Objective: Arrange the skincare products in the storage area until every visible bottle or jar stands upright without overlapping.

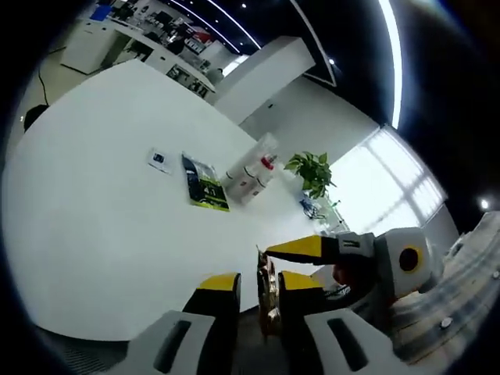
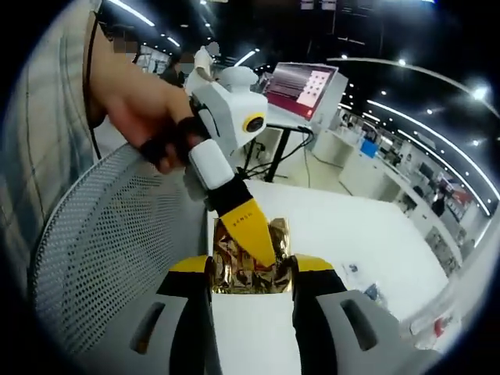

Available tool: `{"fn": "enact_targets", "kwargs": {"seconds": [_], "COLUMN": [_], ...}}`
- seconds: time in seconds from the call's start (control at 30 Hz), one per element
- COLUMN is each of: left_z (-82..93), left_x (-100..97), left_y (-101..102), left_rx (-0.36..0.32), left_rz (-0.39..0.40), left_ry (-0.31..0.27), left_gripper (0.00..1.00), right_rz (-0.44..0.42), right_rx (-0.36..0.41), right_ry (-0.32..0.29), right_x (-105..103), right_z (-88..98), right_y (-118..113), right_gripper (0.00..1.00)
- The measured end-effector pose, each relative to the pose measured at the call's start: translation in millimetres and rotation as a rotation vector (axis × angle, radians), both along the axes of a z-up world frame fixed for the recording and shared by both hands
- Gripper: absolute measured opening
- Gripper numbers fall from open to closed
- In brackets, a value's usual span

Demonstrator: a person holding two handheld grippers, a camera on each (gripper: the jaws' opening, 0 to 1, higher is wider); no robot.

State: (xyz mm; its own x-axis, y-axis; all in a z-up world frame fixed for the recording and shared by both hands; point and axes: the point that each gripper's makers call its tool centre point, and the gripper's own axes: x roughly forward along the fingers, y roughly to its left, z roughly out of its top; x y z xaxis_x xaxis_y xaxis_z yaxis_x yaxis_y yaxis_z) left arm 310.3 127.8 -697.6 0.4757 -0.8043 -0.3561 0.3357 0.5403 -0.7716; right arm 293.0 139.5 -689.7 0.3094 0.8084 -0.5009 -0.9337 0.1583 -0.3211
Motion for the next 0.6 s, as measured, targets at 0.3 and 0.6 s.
{"fn": "enact_targets", "kwargs": {"seconds": [0.3, 0.6], "left_z": [6.7, 31.1], "left_x": [-1.0, 15.5], "left_y": [0, 17], "left_rx": [-0.006, -0.228], "left_rz": [-0.013, 0.123], "left_ry": [-0.051, -0.036], "left_gripper": [0.01, 0.00], "right_rz": [-0.025, -0.245], "right_rx": [0.064, 0.348], "right_ry": [0.088, 0.576], "right_x": [2, 16], "right_z": [2.4, 7.1], "right_y": [0, -3], "right_gripper": [0.37, 0.56]}}
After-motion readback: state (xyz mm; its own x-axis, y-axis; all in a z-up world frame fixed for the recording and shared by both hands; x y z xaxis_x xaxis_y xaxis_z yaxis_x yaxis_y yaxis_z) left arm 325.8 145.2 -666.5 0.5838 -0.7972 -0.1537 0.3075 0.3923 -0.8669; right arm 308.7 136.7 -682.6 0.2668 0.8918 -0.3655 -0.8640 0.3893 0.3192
